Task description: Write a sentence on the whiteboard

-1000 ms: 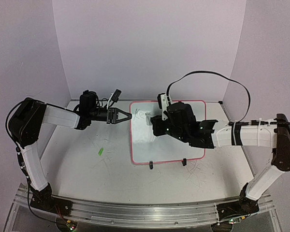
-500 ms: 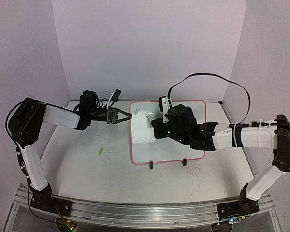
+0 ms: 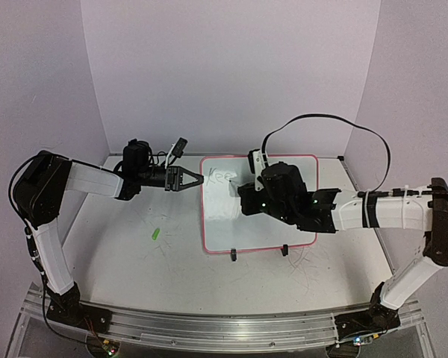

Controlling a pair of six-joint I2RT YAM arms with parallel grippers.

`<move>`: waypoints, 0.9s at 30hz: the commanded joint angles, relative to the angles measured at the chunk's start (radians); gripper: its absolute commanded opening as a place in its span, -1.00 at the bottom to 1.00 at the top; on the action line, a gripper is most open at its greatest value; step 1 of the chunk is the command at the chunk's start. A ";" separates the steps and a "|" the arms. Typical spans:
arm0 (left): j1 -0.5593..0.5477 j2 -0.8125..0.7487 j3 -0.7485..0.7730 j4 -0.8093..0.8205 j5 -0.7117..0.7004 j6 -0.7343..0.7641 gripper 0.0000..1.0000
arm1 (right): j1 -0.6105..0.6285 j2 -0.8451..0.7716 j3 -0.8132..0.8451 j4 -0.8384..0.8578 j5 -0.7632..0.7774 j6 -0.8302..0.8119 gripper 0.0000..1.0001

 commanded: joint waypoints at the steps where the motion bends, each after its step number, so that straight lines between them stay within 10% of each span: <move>1: -0.008 -0.051 0.004 0.021 0.053 0.002 -1.00 | -0.012 -0.045 -0.012 -0.043 0.043 0.000 -1.00; 27: -0.008 -0.049 0.006 0.020 0.053 0.003 -1.00 | -0.033 -0.039 0.063 -0.008 -0.008 -0.098 -1.00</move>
